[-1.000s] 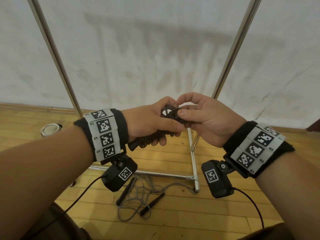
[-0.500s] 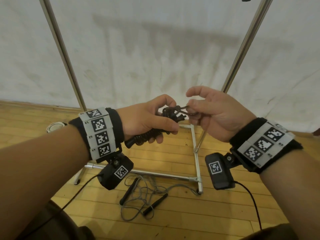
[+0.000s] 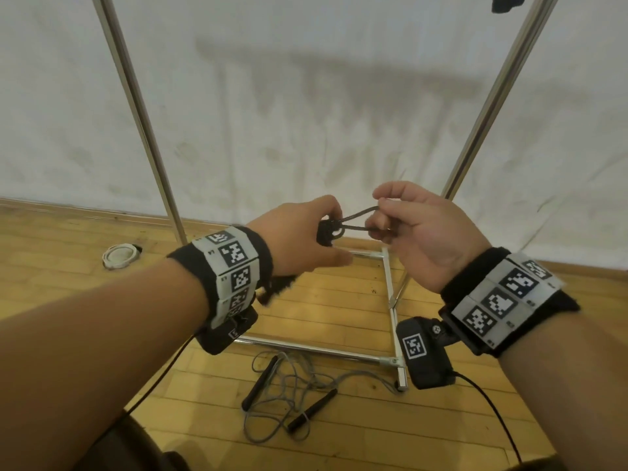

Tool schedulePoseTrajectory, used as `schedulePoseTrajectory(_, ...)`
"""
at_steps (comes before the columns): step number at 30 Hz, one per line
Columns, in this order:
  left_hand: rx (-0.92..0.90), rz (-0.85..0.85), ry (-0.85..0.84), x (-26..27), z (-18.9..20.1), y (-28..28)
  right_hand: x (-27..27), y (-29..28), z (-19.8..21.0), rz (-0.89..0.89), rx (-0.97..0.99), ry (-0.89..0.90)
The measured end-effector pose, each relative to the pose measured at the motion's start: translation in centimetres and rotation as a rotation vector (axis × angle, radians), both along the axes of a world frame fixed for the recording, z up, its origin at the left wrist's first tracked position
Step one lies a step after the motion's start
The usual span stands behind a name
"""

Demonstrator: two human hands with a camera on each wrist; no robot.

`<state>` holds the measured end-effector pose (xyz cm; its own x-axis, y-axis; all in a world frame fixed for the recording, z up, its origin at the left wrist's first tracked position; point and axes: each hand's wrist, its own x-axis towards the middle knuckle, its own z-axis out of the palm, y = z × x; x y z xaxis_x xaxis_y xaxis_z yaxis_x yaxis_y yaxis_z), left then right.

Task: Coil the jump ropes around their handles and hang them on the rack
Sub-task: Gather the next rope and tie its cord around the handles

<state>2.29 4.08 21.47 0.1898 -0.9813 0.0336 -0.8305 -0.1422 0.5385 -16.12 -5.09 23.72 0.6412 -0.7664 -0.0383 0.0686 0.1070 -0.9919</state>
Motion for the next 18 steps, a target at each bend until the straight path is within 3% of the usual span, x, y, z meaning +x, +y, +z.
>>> schedulePoseTrajectory(4,0.096,-0.052,-0.128,-1.1,-1.2,-0.1,0.4,-0.1,-0.2,-0.023,0.191,-0.091)
schedulePoseTrajectory(7,0.166,-0.038,-0.240,-1.3,-2.5,-0.3,0.5,0.2,-0.2,-0.006,0.094,0.031)
schedulePoseTrajectory(11,0.089,0.037,-0.318,-1.4,-2.5,-1.0,0.2,-0.7,0.5,-0.063,-0.064,0.075)
schedulePoseTrajectory(14,0.118,0.058,-0.174,-2.0,-2.7,-1.3,0.3,-0.7,0.7,-0.108,-0.135,0.072)
schedulePoseTrajectory(18,0.142,0.100,0.237,-1.8,-2.4,-1.0,0.3,-1.1,-0.1,-0.070,-0.058,0.075)
